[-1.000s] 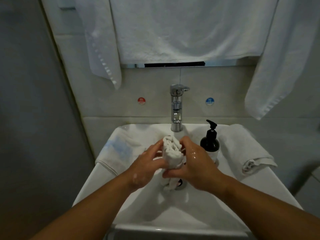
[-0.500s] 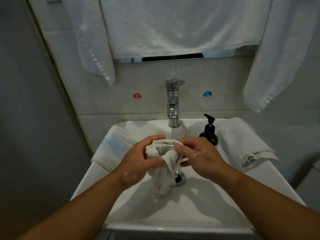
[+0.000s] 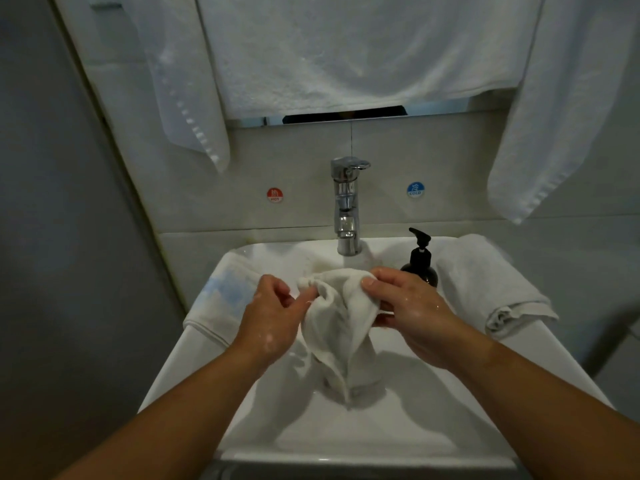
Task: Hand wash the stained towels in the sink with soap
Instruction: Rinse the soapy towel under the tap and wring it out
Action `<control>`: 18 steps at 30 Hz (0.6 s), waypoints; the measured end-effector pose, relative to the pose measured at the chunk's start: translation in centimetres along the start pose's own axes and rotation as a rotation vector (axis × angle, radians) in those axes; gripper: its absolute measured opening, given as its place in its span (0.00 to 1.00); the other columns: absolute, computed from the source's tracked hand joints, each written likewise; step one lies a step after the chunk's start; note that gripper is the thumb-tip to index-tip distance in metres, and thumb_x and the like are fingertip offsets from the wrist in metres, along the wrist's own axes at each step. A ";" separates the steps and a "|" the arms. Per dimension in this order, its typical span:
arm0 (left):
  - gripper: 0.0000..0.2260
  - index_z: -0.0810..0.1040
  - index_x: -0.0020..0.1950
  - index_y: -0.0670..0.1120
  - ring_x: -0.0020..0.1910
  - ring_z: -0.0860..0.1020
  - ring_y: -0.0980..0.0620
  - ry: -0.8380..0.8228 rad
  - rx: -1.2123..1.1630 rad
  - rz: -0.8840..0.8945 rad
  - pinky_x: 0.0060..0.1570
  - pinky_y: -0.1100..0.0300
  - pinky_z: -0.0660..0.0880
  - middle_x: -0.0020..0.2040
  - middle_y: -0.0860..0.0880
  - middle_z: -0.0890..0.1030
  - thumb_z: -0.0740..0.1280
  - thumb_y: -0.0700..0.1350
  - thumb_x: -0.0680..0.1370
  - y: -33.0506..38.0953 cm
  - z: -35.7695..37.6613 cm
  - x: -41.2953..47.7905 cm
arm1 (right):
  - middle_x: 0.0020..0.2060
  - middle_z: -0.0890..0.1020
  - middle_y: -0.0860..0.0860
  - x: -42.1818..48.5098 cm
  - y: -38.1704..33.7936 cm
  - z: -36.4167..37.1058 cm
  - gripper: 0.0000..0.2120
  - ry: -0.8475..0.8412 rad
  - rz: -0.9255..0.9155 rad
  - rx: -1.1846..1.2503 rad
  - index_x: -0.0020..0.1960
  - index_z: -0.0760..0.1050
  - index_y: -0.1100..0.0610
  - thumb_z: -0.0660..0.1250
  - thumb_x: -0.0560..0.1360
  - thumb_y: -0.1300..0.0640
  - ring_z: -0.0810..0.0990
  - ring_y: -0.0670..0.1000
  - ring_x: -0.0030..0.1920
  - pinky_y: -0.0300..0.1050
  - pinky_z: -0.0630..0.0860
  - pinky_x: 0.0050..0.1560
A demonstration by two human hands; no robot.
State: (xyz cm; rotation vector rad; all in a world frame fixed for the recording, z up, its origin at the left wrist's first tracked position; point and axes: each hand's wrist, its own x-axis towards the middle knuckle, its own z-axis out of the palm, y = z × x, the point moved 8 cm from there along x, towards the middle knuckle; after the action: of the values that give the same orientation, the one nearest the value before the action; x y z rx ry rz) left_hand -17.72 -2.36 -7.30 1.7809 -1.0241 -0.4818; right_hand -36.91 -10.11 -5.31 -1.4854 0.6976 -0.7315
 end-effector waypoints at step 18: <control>0.14 0.77 0.39 0.46 0.39 0.77 0.61 -0.132 0.375 0.465 0.41 0.70 0.72 0.39 0.60 0.79 0.75 0.55 0.74 3.7 -6.9 1.2 | 0.34 0.77 0.47 -1.9 -9.1 -8.8 0.16 0.435 -0.322 -0.658 0.41 0.76 0.57 0.61 0.83 0.50 0.74 0.48 0.35 0.43 0.69 0.36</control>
State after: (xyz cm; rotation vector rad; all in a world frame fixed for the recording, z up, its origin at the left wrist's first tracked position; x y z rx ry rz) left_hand -13.74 -0.05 -0.81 1.7627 -1.6539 -0.1200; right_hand -45.11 -13.64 3.91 -2.0942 1.1146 -1.1639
